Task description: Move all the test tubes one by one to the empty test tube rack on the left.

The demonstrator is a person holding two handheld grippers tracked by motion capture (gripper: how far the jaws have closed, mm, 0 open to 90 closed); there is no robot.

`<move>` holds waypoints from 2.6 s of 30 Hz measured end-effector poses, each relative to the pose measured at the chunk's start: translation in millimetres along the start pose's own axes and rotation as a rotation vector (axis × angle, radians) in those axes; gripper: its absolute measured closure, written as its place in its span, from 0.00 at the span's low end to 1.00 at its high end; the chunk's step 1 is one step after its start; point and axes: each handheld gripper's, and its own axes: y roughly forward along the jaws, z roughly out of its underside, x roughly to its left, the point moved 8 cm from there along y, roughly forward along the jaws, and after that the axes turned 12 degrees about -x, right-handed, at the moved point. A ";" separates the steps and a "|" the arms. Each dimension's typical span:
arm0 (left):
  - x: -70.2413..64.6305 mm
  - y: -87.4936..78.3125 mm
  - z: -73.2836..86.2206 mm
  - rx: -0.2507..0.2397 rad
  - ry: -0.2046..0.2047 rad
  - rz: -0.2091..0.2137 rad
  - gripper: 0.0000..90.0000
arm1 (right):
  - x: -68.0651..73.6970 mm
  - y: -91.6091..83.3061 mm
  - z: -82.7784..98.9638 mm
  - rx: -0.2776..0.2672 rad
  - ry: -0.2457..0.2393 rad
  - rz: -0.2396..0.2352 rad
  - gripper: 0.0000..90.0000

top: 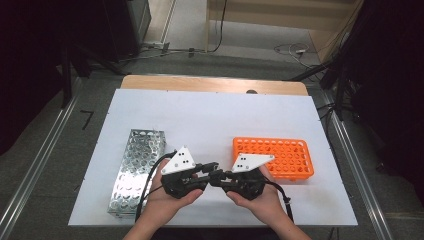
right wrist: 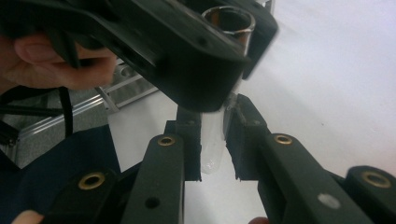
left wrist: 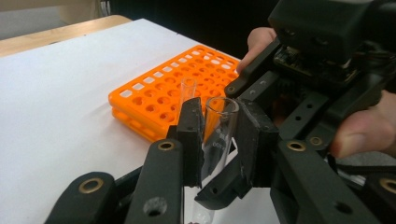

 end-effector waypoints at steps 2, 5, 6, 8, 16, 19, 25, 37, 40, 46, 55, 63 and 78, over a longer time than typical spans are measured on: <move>-0.7 0.5 0.5 0.003 0.006 0.000 0.82 | 1.2 0.6 0.1 0.002 0.000 -0.001 0.82; -0.7 0.2 0.6 0.005 0.018 -0.007 0.83 | 1.6 0.9 0.4 0.003 0.000 -0.008 0.82; -0.6 0.1 0.6 0.006 0.021 -0.010 0.83 | 1.6 0.9 0.5 0.003 0.003 -0.008 0.82; -0.8 -0.3 0.6 0.008 0.028 -0.015 0.84 | 1.5 1.0 0.5 0.002 0.005 -0.010 0.82; 0.4 -2.5 -1.4 -0.004 0.032 -0.018 0.84 | 0.6 0.9 0.1 -0.011 0.008 -0.013 0.76; 2.6 -4.7 -3.5 -0.015 0.023 -0.025 0.84 | -0.4 0.0 0.3 -0.016 0.019 -0.022 0.65; 8.8 -10.4 -6.9 -0.025 0.021 -0.044 0.84 | -2.7 -4.7 -3.9 -0.042 0.008 -0.025 0.39; 20.5 -23.8 -15.3 -0.050 0.015 -0.077 0.84 | -16.5 -18.7 -11.1 -0.082 0.033 0.018 0.00; 25.3 -30.0 -19.1 -0.060 0.018 -0.092 0.84 | -20.6 -23.1 -12.6 -0.092 0.044 0.024 0.00; 37.8 -43.1 -25.5 -0.080 0.015 -0.131 0.84 | -29.4 -31.2 -15.1 -0.108 0.043 0.052 0.00; 58.3 -65.0 -32.4 -0.110 0.012 -0.202 0.84 | -44.4 -43.9 -15.0 -0.119 0.038 0.092 0.00; 78.0 -82.9 -33.5 -0.128 -0.006 -0.266 0.84 | -57.7 -55.6 -12.4 -0.125 0.049 0.126 0.00; 108.0 -103.9 -24.0 -0.124 -0.009 -0.383 0.84 | -78.8 -79.1 -3.5 -0.124 0.072 0.178 0.00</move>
